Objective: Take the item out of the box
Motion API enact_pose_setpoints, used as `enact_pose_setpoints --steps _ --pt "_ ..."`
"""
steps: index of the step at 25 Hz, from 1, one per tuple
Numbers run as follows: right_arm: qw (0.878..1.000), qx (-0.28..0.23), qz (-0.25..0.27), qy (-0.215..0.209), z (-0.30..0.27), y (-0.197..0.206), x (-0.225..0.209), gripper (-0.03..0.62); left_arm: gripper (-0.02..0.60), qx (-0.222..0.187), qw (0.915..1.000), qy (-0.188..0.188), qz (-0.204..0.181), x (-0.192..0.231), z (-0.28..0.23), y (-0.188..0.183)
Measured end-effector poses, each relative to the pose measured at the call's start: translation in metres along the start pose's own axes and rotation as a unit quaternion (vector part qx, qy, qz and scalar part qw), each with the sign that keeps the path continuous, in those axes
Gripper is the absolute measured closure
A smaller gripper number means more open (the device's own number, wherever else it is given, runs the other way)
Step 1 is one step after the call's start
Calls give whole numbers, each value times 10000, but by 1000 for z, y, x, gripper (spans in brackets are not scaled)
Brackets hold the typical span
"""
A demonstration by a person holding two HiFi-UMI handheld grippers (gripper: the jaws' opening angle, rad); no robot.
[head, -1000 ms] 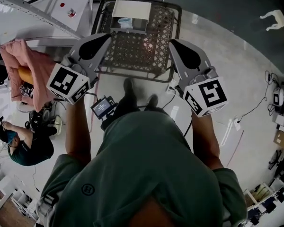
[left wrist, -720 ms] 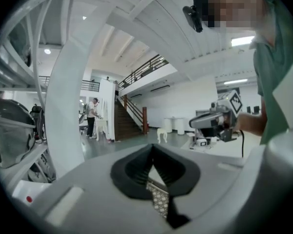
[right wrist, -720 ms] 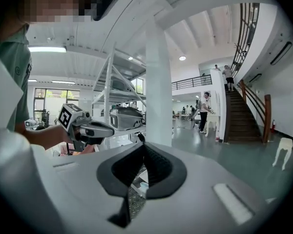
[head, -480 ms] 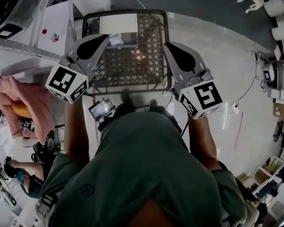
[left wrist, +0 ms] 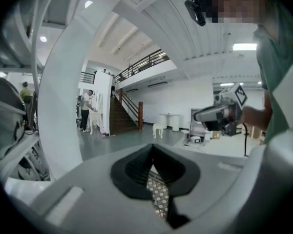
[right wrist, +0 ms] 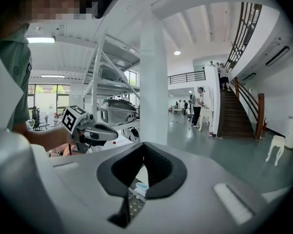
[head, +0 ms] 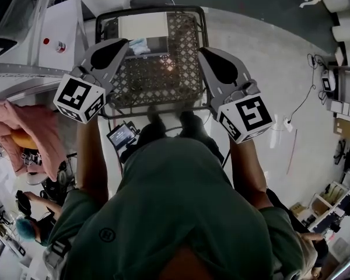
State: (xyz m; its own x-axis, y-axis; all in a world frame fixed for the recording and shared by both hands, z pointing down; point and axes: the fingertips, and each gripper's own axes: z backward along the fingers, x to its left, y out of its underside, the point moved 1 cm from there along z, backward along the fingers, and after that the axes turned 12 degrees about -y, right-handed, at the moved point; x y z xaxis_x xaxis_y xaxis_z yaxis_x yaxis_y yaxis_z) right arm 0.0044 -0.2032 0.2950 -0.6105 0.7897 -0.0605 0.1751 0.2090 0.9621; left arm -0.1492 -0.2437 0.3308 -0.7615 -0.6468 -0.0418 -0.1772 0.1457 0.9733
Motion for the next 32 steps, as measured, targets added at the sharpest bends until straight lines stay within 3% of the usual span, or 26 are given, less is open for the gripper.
enact_pose_setpoints --steps 14,32 --pt "9973 116 -154 -704 -31 15 -50 588 580 592 9963 -559 278 18 -40 33" --pt "9925 438 -566 -993 -86 79 -111 588 578 1730 9809 -760 459 51 -115 156"
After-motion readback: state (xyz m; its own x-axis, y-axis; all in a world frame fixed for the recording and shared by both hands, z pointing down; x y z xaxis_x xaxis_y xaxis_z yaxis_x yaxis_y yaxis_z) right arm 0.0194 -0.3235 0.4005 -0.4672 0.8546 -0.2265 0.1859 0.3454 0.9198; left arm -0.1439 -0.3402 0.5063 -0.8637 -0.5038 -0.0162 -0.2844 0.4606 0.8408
